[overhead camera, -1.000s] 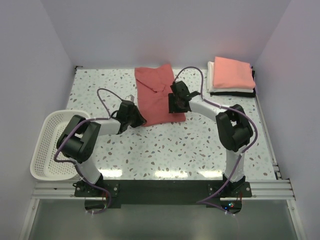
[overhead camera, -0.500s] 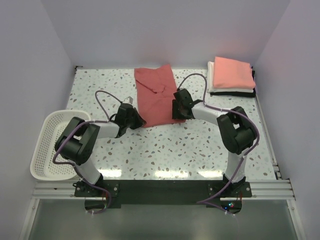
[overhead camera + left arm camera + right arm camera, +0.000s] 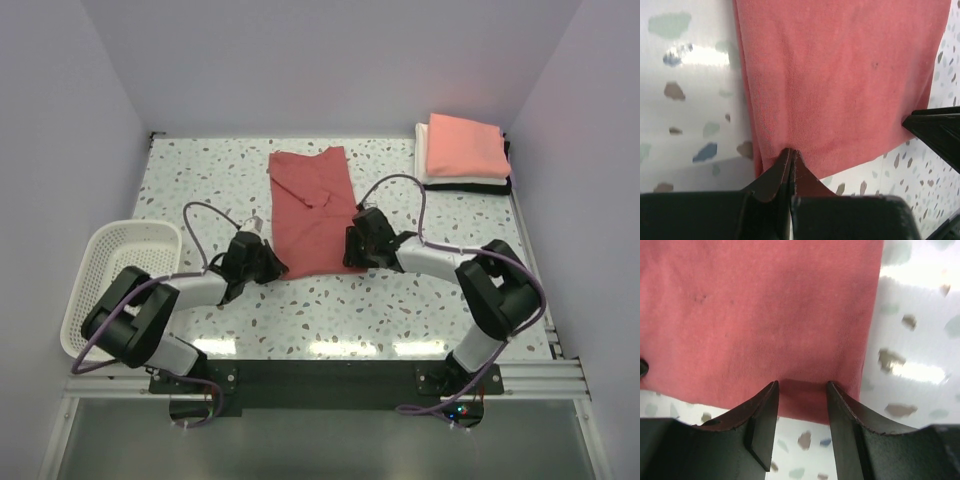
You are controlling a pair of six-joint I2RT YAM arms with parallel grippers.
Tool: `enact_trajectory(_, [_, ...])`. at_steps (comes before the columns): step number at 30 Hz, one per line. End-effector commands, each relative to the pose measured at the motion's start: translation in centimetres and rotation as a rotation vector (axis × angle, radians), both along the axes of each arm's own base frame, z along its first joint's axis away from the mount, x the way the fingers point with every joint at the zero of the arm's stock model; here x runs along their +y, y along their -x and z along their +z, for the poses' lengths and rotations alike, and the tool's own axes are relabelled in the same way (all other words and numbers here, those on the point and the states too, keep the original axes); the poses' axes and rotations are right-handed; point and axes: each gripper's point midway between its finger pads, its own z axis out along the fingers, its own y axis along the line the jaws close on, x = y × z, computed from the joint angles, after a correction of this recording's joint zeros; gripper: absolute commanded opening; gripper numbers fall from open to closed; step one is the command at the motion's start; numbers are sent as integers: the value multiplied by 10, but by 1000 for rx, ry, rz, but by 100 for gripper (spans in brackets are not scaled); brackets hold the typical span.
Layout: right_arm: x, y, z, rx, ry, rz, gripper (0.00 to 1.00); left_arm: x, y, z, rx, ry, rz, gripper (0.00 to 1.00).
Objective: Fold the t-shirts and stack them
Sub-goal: Fold the tshirt
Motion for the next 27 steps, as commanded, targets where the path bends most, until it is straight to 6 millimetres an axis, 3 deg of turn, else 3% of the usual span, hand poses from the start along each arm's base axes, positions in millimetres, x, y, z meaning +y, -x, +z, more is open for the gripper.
enact_trajectory(1, [-5,57,-20,133,5,15,47,18,51,-30,128,-71,6,0])
enact_trajectory(4, [-16,87,-27,152,6,19,46,20,67,-24,118,-48,2,0])
enact_trajectory(5, [-16,92,-17,131,-25,13,46,22,79,-28,131,-51,-7,0])
enact_trajectory(6, [-27,106,-26,151,-7,10,46,22,83,-21,116,-38,-9,0])
enact_trajectory(8, [-33,114,-19,130,-36,2,47,28,98,-25,140,-44,-11,0])
enact_trajectory(9, [-41,124,-24,148,-23,-3,47,26,98,-16,111,-20,-16,0])
enact_trajectory(11, [-46,130,-19,144,-31,-2,47,29,104,-14,119,-21,-19,0])
enact_trajectory(14, [-46,130,-6,128,-52,-1,47,25,101,8,74,8,-35,0])
enact_trajectory(20, [-27,99,56,-40,-156,1,48,-5,58,90,-190,137,-83,4])
enact_trajectory(21, [-22,91,67,-68,-172,3,47,-8,53,81,-166,110,-99,2])
enact_trajectory(23, [-18,77,71,-59,-175,12,47,-27,35,103,-219,136,-154,0])
enact_trajectory(24, [-12,66,81,-77,-196,15,46,-33,30,92,-185,121,-171,0])
enact_trajectory(25, [-11,59,82,-81,-203,16,46,-41,20,102,-209,135,-178,0])
enact_trajectory(27, [-5,38,82,-66,-270,13,45,-52,3,98,-223,144,-189,0])
